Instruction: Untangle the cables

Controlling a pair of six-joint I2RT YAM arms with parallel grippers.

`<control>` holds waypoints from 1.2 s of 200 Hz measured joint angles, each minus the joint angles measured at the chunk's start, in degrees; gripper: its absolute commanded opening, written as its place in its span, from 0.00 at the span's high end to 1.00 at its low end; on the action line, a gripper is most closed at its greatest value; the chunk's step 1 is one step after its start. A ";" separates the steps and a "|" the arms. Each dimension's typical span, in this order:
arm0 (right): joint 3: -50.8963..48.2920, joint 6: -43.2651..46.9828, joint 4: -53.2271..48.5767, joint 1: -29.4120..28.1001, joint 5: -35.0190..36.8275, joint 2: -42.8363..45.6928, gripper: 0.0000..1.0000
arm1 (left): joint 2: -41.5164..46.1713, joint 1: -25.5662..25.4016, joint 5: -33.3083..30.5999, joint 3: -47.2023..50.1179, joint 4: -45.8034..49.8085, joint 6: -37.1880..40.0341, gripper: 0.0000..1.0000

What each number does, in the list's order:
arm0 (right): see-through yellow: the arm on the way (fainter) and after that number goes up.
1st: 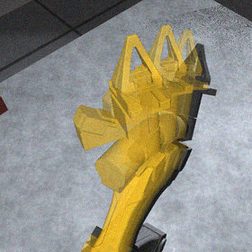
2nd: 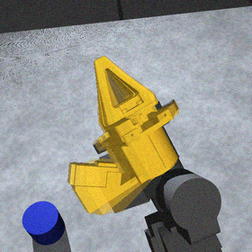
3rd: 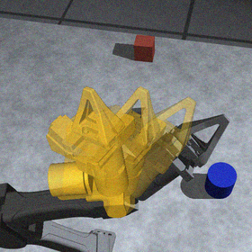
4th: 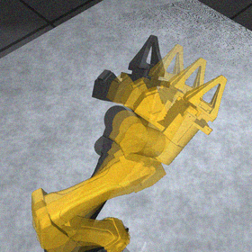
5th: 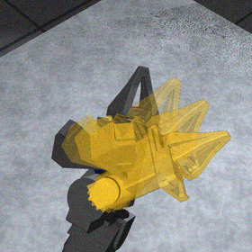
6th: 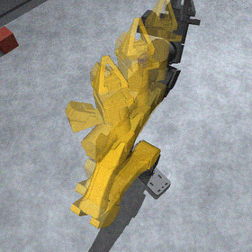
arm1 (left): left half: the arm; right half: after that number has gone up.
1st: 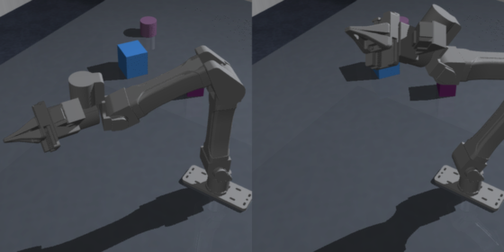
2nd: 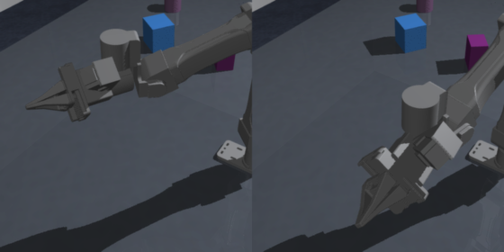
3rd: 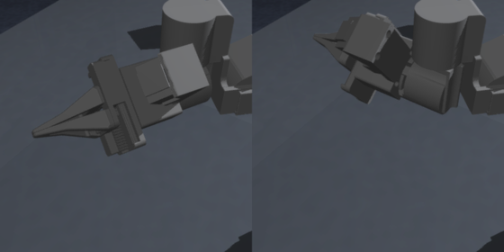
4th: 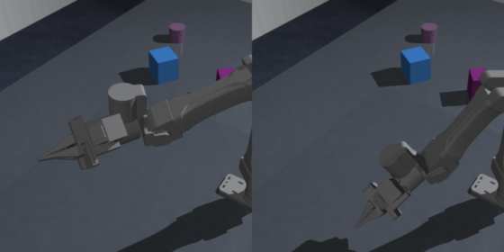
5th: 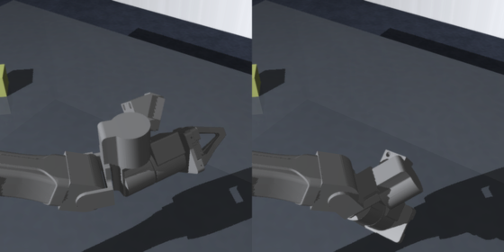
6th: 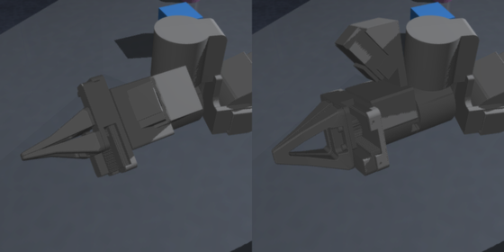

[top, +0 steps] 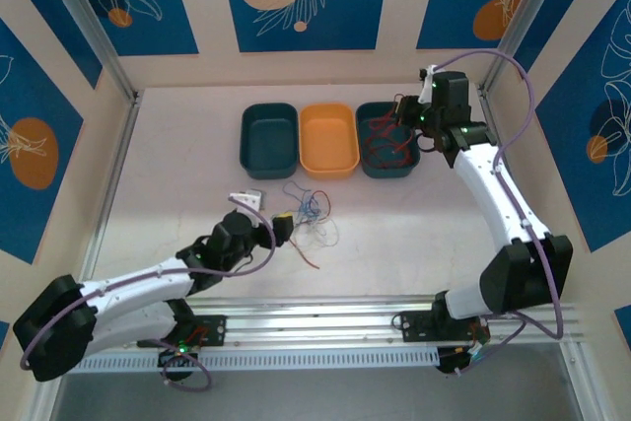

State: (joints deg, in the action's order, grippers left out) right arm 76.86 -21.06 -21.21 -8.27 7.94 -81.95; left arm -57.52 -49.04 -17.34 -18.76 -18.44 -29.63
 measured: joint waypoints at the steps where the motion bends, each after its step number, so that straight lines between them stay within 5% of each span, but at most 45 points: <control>1: 0.00 0.00 0.09 0.09 -0.07 -0.11 1.00 | 0.24 -0.02 -0.07 0.02 0.15 0.28 0.00; 240: -0.52 -0.07 14.95 5.42 -6.54 -25.22 1.00 | 11.72 -0.02 -7.17 0.57 11.04 -1.57 0.00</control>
State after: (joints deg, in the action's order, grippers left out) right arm 76.34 -21.12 -6.26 -2.85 1.41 -107.18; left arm -45.80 -49.06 -24.51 -18.20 -7.40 -31.20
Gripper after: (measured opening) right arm 0.054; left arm 0.998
